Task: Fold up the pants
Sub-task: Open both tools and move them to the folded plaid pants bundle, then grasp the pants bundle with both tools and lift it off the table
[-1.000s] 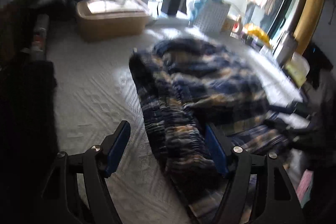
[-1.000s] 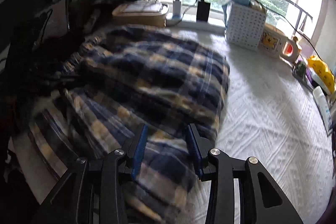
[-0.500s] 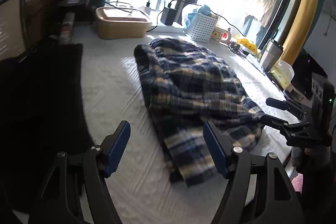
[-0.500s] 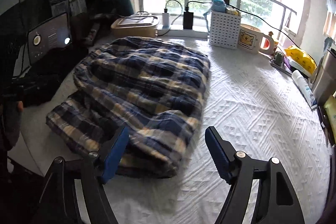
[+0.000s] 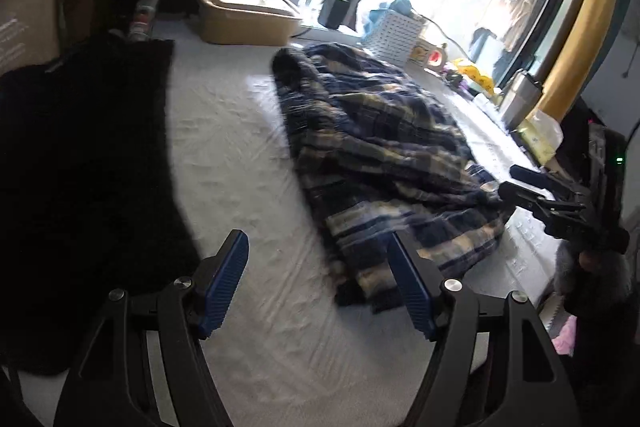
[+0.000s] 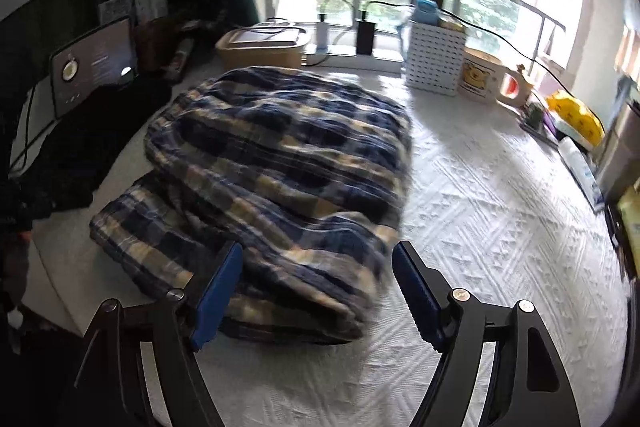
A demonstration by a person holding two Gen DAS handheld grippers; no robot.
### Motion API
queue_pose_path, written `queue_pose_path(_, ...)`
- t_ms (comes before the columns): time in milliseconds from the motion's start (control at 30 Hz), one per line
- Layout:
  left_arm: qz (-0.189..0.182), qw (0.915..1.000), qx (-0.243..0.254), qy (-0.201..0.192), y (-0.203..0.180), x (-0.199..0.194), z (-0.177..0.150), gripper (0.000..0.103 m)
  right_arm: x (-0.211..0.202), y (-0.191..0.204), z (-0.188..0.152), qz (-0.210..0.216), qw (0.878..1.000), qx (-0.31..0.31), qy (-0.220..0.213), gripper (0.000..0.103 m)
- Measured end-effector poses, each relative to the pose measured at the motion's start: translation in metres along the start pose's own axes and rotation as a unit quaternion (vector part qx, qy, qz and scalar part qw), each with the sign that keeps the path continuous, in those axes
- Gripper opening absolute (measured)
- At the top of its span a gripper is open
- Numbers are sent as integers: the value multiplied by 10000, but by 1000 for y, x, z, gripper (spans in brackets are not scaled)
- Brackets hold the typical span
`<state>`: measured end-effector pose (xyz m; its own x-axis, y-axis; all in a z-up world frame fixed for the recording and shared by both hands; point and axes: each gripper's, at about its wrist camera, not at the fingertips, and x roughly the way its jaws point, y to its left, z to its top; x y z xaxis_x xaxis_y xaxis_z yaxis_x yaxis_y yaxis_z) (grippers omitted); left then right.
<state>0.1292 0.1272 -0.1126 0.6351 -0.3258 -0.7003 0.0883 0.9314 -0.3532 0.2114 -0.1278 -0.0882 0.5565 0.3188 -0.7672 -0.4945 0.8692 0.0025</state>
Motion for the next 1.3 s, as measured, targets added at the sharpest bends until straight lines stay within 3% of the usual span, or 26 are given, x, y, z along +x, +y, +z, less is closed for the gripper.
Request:
queue_pose_path(100,-211,9997,-67,-77,-1,11,16,72,4,-17,3,-91,9998,148,-14,79)
queue_pose_path(333,-399,9962,-747,-184,10,39,57,72,27,-52,25,15,9990,434,-72,80)
queue_pose_path(433,-195,9959,-888,26,13,58,66,72,40,-62,34,120,9984,558,-37,80)
queue_pose_path(567,-118,9958,-907,0,17,75,73,72,55,-67,43,234,9985,485,-3,80)
queue_pose_path(667,-41,9955,-943,27,13,80,78,80,64,-71,49,297,9983,505,9,80)
queue_pose_path(767,-48,9968,-789,142,0,88,82,80,72,-77,51,444,9971,625,4,80)
queue_pose_path(933,-239,9951,-962,60,1,88,80,80,86,-91,52,699,9926,988,67,80)
queue_pose_path(1033,-304,9962,-813,82,-1,89,79,80,90,-93,53,852,9903,1092,110,80)
queue_pose_path(1067,-287,9965,-778,86,-2,90,80,79,92,-92,53,843,9904,1096,92,79)
queue_pose_path(1133,-434,9950,-885,184,-2,94,81,46,95,-89,55,917,9896,1101,94,79)
queue_pose_path(1167,-480,9946,-901,206,-2,96,80,42,97,-88,56,966,9890,1118,117,78)
queue_pose_path(1300,-351,9971,-628,239,-14,99,82,42,105,-78,61,1127,9877,1061,216,77)
